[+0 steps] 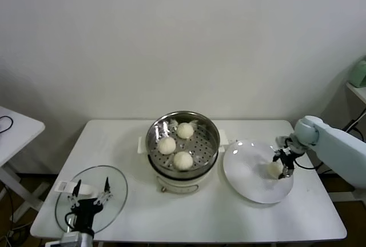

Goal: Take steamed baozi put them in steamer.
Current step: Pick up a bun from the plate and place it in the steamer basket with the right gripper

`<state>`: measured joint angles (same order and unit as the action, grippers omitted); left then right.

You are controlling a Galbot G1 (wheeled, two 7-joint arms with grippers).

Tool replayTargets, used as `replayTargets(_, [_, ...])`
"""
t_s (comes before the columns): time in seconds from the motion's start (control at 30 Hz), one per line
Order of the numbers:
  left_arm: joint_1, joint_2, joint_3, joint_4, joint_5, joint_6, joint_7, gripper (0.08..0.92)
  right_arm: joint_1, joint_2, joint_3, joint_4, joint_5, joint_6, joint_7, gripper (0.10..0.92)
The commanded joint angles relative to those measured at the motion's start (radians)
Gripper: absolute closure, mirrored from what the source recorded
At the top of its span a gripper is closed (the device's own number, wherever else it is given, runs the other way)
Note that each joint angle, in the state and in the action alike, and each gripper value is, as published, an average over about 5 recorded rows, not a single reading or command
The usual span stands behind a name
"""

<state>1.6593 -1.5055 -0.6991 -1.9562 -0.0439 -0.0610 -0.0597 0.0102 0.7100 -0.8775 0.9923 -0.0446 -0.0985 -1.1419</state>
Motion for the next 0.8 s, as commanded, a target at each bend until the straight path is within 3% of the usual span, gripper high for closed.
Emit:
replayTargets(0.03, [-0.002,-0.001,0.001,0.0,0.0,0.0,0.0,0.177,0.144,-0.004,-0.095,0.021,0.201,-0.052,0.015,0.318])
replayTargets(0.4, [-0.009,-0.004,0.016,-0.019,-0.002,0.004,-0.001,0.177,0.654,0.11,-0.494,0.038,0.6,-0.113,0.037,0.338])
replayTargets(0.8, [-0.008,-0.009,0.047,-0.038,0.026,0.002,-0.009,0.177,0.794,0.311,-0.593,0.116,0.849,-0.185,0.109,0.338])
